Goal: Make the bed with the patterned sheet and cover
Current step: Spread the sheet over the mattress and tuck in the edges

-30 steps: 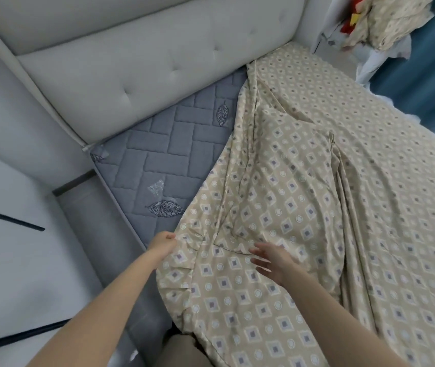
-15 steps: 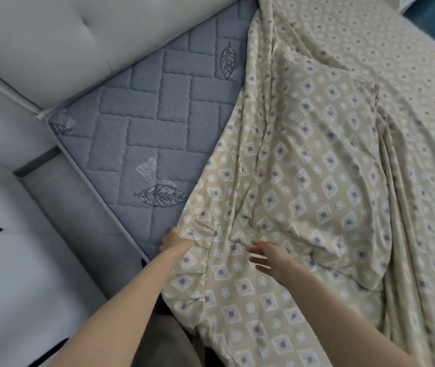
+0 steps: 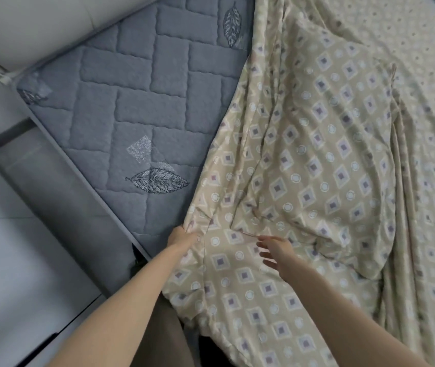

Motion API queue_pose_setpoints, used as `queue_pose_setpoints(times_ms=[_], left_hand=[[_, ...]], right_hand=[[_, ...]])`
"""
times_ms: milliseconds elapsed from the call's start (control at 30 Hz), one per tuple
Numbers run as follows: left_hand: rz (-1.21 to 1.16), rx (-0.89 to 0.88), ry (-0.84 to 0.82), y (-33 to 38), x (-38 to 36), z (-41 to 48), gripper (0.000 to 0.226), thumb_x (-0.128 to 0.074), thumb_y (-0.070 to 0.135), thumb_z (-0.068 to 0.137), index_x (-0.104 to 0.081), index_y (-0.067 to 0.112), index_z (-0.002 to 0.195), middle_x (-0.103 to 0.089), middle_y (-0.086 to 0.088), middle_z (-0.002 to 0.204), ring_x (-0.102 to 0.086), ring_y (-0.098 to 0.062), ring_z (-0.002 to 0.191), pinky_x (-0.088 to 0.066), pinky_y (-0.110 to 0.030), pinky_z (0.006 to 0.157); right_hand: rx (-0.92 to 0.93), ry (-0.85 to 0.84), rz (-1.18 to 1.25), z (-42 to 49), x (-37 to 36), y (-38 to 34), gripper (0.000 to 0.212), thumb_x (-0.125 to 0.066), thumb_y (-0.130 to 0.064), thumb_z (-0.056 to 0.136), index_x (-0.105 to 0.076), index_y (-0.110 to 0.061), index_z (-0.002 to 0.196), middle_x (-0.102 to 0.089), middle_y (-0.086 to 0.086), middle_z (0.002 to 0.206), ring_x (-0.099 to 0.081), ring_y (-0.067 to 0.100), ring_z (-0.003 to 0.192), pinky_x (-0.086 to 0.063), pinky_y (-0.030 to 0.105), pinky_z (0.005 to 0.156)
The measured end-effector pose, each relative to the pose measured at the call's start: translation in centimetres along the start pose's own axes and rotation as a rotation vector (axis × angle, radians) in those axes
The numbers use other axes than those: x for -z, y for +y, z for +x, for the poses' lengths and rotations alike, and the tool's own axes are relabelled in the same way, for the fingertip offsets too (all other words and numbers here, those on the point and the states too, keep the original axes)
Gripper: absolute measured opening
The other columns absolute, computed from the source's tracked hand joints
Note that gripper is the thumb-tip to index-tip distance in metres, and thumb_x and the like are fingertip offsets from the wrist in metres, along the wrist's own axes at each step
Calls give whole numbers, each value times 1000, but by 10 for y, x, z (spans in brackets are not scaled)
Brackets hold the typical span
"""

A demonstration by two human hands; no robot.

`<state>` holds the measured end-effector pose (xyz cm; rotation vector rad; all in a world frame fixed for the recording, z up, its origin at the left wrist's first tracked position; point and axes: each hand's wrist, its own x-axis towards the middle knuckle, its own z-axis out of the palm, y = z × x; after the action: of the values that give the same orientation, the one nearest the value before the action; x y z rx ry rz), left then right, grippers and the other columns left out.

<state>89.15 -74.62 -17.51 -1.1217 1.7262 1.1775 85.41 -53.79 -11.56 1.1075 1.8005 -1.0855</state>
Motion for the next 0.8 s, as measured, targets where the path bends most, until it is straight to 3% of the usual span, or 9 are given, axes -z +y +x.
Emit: queue_pose_setpoints(times_ms=[200, 267, 333, 467, 533, 633, 700, 800], left_hand=[[-140, -76, 2, 7, 33, -21, 37, -53, 29, 95, -35, 7, 118, -52, -16, 126, -53, -31, 112, -43, -35, 90], [-93, -112, -49, 10, 51, -22, 58, -55, 46, 90, -40, 2, 126, -54, -13, 126, -53, -27, 114, -43, -31, 88], [12, -148, -134, 13, 69, -25, 70, -67, 58, 75, -52, 4, 118, -60, -5, 116, -59, -21, 106, -48, -28, 83], [185, -187, -160, 17, 106, -20, 49, -76, 50, 70, -60, 8, 90, -62, -1, 87, -62, -16, 80, -45, -26, 63], [221, -191, -175, 16, 130, -13, 43, -74, 48, 73, -52, 12, 75, -54, 1, 76, -56, -15, 69, -36, -26, 55], [226, -201, -176, 14, 168, -6, 44, -74, 45, 73, -43, 15, 66, -49, -2, 73, -50, -17, 66, -30, -27, 55], [222, -215, -152, 11, 195, 0, 41, -73, 43, 74, -44, 14, 66, -49, -1, 70, -50, -15, 64, -30, -26, 54], [285, -246, -130, 11, 229, 9, 38, -72, 44, 75, -53, 11, 69, -50, 0, 68, -52, -16, 65, -31, -26, 53]], right_hand=[[13, -17, -19, -20, -20, -22, 18, -46, -9, 96, -63, -14, 94, -61, 4, 94, -53, 19, 73, -43, 25, 60], [45, -25, -50, -25, -32, -38, 16, -47, -10, 96, -62, -14, 93, -60, 2, 90, -51, 19, 75, -41, 25, 60], [65, -38, -73, -32, -48, -55, 12, -50, -12, 95, -61, -13, 94, -59, 0, 83, -50, 16, 71, -41, 25, 61], [88, -51, -129, -41, -91, -92, 18, -47, -13, 94, -57, -14, 79, -56, 4, 77, -51, 19, 72, -43, 30, 66], [122, -33, -182, -41, -114, -111, 25, -47, -22, 94, -56, -13, 73, -56, 7, 75, -51, 23, 70, -41, 32, 63], [149, -52, -236, -44, -147, -135, 38, -49, -42, 94, -58, -10, 74, -52, 7, 66, -43, 19, 51, -35, 27, 51], [154, -51, -269, -49, -173, -152, 49, -53, -57, 88, -62, -10, 79, -57, 5, 70, -47, 18, 55, -42, 29, 58], [204, -80, -373, -59, -216, -180, 83, -48, -88, 60, -69, -13, 90, -68, 5, 90, -59, 23, 74, -51, 37, 74]])
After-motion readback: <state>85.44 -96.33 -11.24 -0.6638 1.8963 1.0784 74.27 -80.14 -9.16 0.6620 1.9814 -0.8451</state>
